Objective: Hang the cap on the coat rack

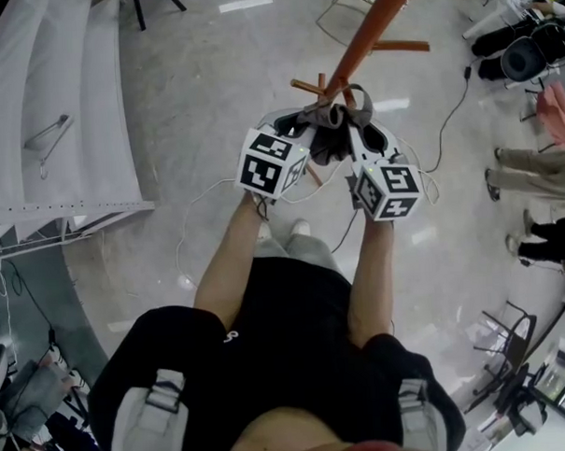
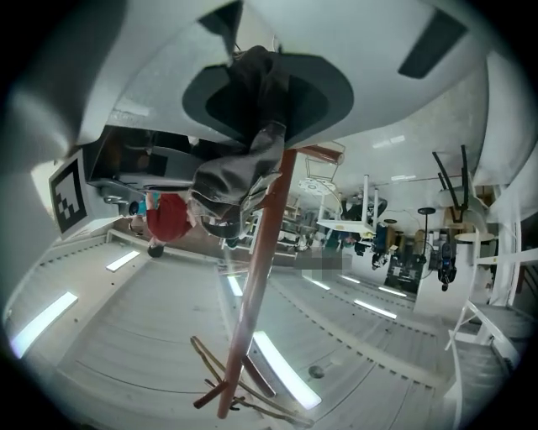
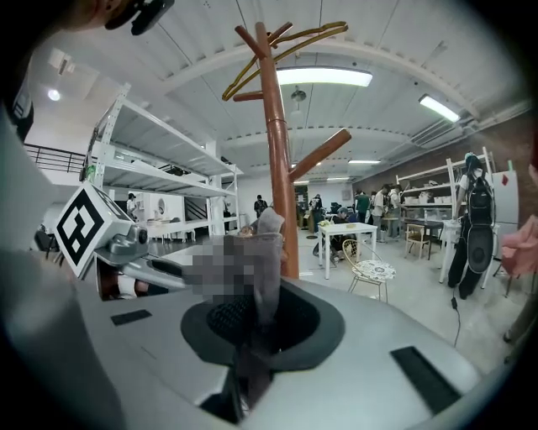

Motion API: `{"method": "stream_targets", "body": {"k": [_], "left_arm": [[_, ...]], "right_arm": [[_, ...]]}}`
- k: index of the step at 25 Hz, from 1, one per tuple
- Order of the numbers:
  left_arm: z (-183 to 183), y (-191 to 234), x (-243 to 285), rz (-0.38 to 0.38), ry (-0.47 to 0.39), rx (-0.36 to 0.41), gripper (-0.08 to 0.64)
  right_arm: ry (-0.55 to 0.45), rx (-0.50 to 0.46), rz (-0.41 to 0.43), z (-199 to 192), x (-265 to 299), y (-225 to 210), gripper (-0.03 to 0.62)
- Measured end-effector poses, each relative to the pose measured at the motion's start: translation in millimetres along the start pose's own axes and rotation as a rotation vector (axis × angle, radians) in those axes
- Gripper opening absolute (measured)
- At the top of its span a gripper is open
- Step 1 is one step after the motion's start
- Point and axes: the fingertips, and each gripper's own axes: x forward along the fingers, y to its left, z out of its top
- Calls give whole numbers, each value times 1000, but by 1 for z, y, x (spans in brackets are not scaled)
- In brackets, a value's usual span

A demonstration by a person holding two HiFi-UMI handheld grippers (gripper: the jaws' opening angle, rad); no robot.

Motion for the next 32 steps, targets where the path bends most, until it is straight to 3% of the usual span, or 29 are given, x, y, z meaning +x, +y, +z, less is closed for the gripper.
{"method": "stream_targets", "body": {"k": [6, 13, 16, 19, 21, 26, 30, 32], "left_arm": [[-20, 22, 18, 46, 85, -26, 63], [-44, 37, 41, 68, 170, 1, 63], [-51, 48, 47, 119, 186, -11, 69], [-54, 60, 54, 207, 211, -20, 112], [-54, 59, 53, 208, 208, -11, 114], [-43, 69, 30, 241, 118, -6, 117], [-33, 75, 9, 258, 106, 14, 117], [-27, 75, 3, 250, 141, 52, 118]], "right_arm": [[76, 19, 14, -30, 24, -4, 25], [151, 66, -17, -63, 52, -16, 28], [165, 71, -39, -71, 61, -19, 38], [170, 31, -59, -59, 64, -19, 112], [171, 31, -39, -55, 60, -19, 142], [126, 49, 61, -44, 38, -20, 164], [16, 15, 22, -18, 15, -42, 127], [-55, 27, 6, 0, 5, -48, 109]]}}
